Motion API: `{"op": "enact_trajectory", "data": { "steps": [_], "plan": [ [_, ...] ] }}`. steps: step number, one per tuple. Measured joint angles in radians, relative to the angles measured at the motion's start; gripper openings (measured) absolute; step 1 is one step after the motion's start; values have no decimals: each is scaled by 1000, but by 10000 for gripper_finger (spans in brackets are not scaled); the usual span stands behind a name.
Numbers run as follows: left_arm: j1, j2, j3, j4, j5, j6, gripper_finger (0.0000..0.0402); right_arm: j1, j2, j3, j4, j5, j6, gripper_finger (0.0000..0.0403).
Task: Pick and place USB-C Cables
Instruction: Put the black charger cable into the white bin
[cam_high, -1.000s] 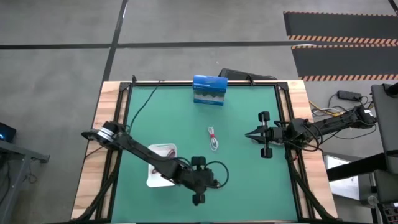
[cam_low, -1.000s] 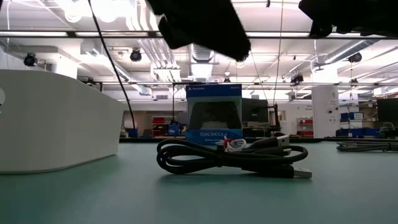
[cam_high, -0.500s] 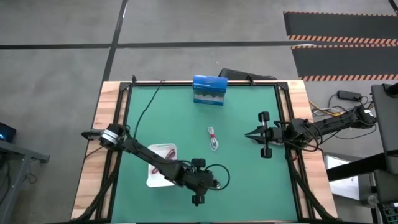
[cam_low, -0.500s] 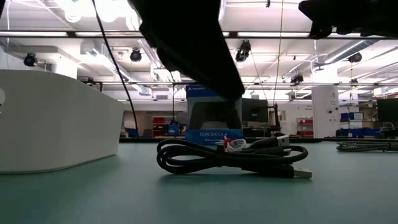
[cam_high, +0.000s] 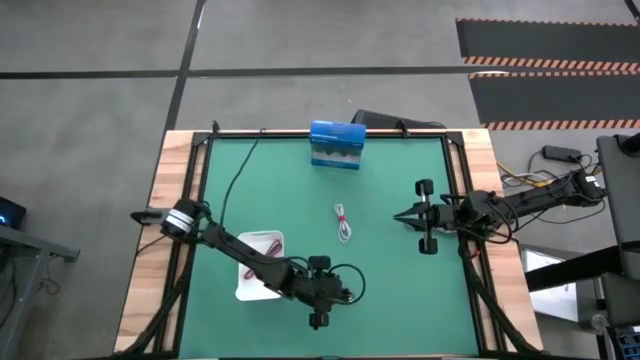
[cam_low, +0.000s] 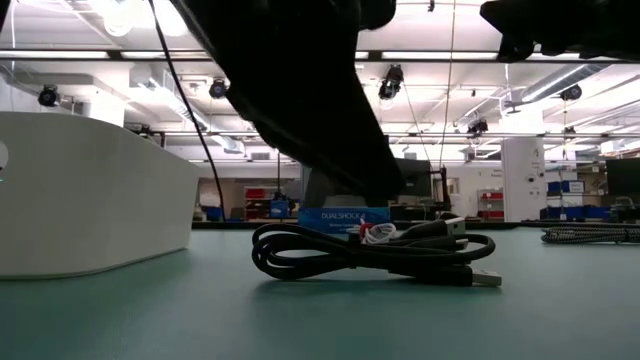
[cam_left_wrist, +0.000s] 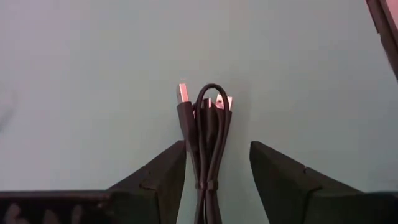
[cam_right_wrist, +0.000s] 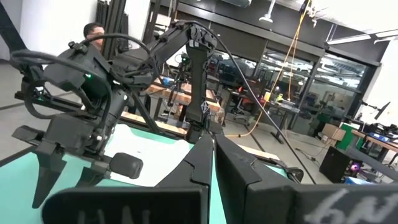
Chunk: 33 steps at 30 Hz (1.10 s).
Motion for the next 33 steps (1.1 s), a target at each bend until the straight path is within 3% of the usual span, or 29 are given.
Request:
{"op": "enact_trajectory", "data": {
  "steps": [17, 33],
  "plan": [
    [6, 52, -3, 7, 5, -6, 159, 0, 2, 0, -3, 1, -13, 9],
    [8, 52, -4, 0, 8, -31, 51, 0, 2, 0, -3, 2, -12, 9]
  ]
}}
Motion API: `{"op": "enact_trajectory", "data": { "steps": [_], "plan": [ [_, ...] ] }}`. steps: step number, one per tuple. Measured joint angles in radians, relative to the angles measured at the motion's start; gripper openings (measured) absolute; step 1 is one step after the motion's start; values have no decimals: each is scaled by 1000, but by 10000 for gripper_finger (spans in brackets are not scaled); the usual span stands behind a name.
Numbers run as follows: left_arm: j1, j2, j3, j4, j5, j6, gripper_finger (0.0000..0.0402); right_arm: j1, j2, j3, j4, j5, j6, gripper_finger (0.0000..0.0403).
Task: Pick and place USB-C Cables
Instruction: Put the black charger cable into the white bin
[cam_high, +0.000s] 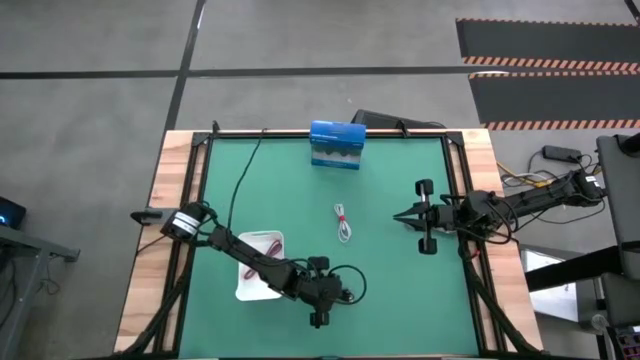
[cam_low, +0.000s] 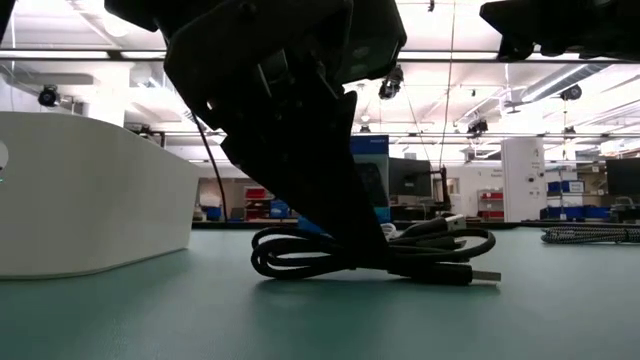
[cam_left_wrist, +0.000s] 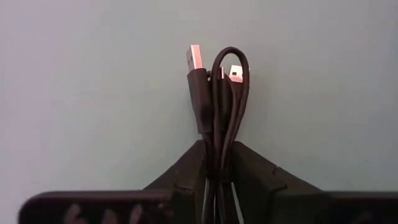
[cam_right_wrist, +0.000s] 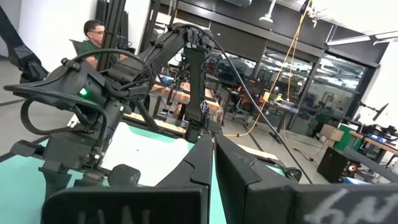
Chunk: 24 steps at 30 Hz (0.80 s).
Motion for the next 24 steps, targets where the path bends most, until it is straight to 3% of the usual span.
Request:
{"op": "enact_trajectory", "data": {
  "steps": [9, 24],
  "plan": [
    [0, 0, 3, -2, 11, 0, 14, 0, 0, 0, 0, 0, 0, 9],
    [1, -60, 52, -2, -17, -1, 7, 0, 0, 0, -15, 51, 4, 9]
  ]
}}
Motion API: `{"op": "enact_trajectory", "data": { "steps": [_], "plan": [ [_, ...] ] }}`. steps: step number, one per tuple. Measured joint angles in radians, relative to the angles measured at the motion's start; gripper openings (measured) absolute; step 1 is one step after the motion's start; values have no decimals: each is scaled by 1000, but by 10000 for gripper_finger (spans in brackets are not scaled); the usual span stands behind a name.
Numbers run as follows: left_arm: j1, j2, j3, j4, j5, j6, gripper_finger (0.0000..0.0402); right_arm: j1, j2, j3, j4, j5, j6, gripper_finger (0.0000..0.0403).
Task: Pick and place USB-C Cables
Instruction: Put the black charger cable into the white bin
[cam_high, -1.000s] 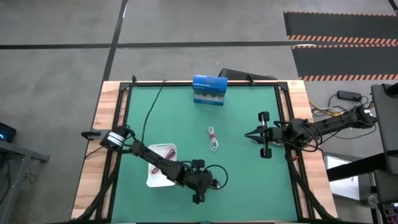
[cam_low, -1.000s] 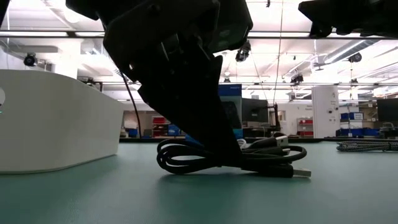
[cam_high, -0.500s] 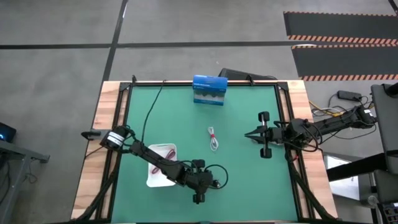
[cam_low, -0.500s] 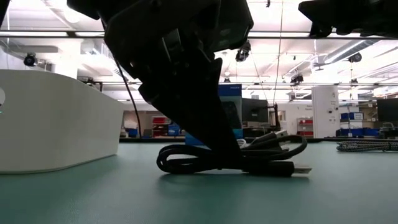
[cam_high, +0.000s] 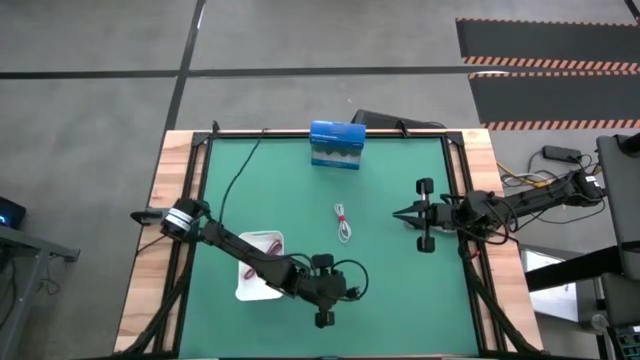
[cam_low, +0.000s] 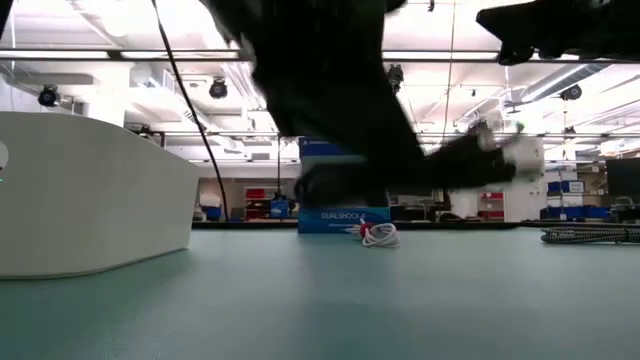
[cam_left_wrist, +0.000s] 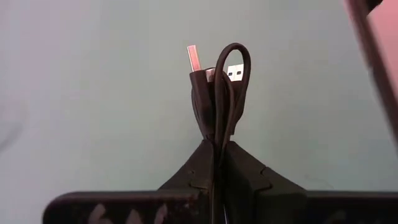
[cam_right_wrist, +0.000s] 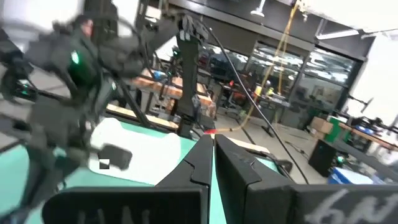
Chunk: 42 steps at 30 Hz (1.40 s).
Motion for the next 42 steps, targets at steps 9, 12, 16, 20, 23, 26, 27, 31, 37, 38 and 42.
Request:
{"op": "enact_trajectory", "data": {
  "steps": [9, 12, 16, 20, 23, 26, 27, 31, 37, 38, 42],
  "plan": [
    [-1, -159, -3, -42, -115, -208, 12, 0, -1, 0, -5, 9, 10, 9],
    [-1, -224, -5, -123, -133, -313, 14, 0, -1, 0, -5, 10, 10, 9],
    [-3, -318, -5, -288, -151, -448, 15, 0, -1, 0, -5, 25, 10, 9],
    [-3, -395, -5, -485, -161, -601, 16, 0, 0, 0, -5, 26, 9, 9],
    [-3, -439, -5, -637, -162, -706, 16, 0, -1, 0, -5, 26, 8, 9],
    [-3, -459, -6, -780, -156, -802, 17, 0, 0, 0, -5, 26, 8, 9],
    [-3, -459, -6, -827, -150, -826, 17, 0, 0, 0, -5, 26, 9, 9],
    [-3, -459, -6, -933, -74, -868, 17, 0, 0, 0, -5, 26, 11, 9],
    [-4, -454, -6, -985, -7, -893, 17, 0, 0, 0, -5, 26, 15, 9],
    [-4, -454, -6, -990, 4, -903, 17, 0, 0, 0, -5, 26, 15, 9],
    [-3, -454, -6, -1020, 24, -951, 17, 0, 0, 0, -6, 26, 16, 9]
  ]
}}
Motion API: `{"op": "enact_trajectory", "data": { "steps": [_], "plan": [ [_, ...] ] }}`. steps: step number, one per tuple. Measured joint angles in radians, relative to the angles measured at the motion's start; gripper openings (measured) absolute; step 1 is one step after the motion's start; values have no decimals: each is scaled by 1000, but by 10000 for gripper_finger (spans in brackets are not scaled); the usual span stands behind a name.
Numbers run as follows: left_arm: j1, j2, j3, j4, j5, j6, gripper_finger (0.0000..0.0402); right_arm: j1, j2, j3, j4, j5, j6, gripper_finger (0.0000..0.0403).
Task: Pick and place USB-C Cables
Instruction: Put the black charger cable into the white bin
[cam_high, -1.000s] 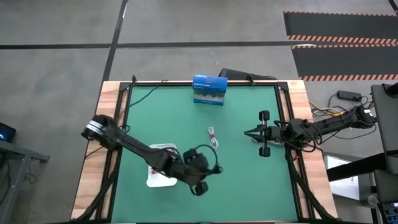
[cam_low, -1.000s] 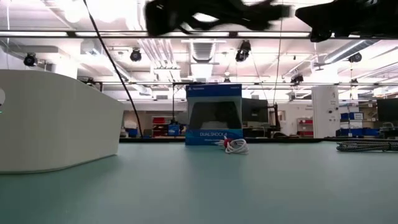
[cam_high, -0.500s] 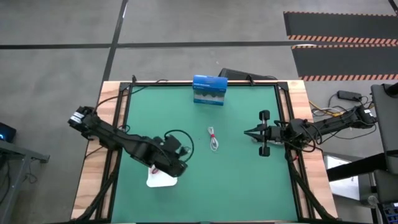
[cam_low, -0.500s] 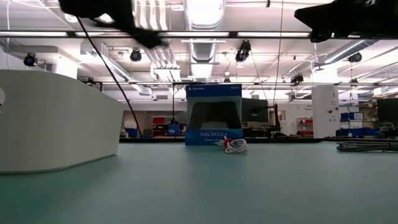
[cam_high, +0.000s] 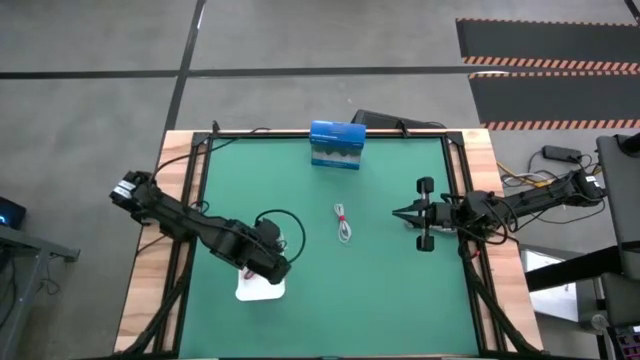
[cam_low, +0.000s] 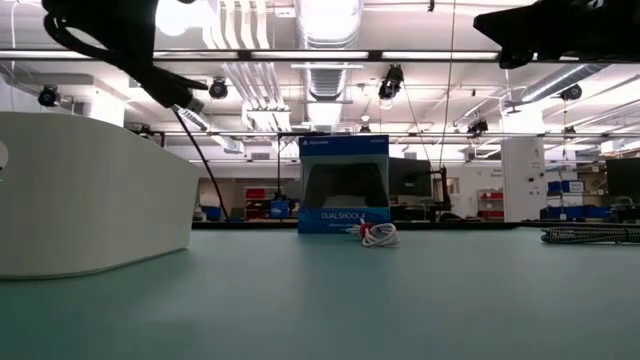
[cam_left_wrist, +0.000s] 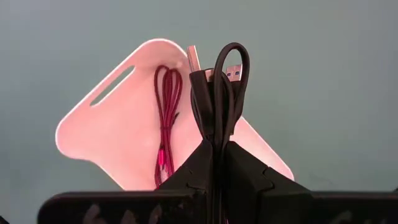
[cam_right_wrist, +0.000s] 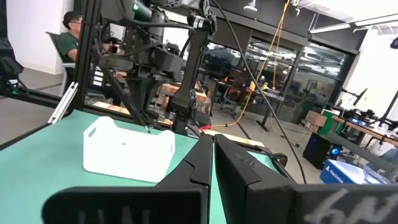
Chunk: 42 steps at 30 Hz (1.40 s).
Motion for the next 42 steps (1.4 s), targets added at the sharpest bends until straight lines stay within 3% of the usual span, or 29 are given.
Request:
{"op": "enact_trajectory", "data": {
  "steps": [19, 42],
  "plan": [
    [-2, 1, -69, -43, 52, -68, 18, 0, 0, 0, -1, 0, 0, 9],
    [-6, 13, -222, 81, 64, -69, 18, 0, 0, 0, -22, 0, -1, 9]
  ]
}}
